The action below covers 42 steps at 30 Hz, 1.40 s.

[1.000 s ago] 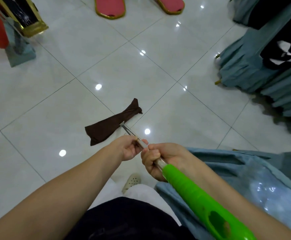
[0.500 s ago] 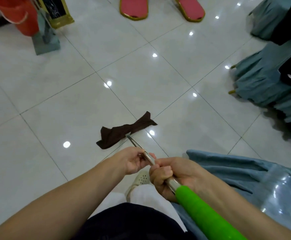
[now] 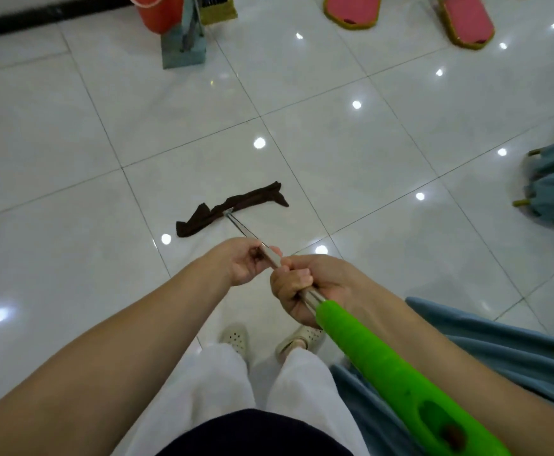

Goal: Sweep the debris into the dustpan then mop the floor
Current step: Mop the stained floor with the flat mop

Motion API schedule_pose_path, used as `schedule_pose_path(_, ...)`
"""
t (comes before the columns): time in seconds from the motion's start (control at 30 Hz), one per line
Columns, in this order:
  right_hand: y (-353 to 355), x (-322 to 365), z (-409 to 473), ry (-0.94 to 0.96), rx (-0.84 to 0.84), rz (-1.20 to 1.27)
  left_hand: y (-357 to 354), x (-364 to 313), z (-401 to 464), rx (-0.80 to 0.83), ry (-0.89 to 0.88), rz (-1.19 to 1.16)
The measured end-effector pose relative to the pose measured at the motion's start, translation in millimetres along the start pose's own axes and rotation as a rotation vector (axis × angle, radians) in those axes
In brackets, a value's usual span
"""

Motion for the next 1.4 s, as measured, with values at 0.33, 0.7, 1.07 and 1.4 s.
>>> schedule_pose_path(0.33,9.6,-46.7,32.2,0.063,0.090,0.089,39.8,6.8,-14.2,-0.078,-0.011,0.155)
schedule_pose_path(0.7,84.1,-95.1,-55.3,0.156,0.034,0.252,1.4,120.9,-34.6,0.001,0.098,0.278)
schedule_pose_path(1.07,63.4,-179.5,-53.8,0.352,0.066,0.604,22.2,150.3,-71.5,0.165,0.321,0.503)
schedule_pose_path(1.4,17.2,-265.9,8.5,0.484,0.105,0.799,106.8,132.9,-127.9,0.130,0.462,0.533)
Point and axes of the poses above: each hand's wrist, its own z-axis towards the middle knuckle, its own y-axis out of the back of the hand, x = y × z, the point moved 8 cm from there along z, towards the middle knuckle, and after that the axes turned 12 degrees about x, right-handed, at the moved point
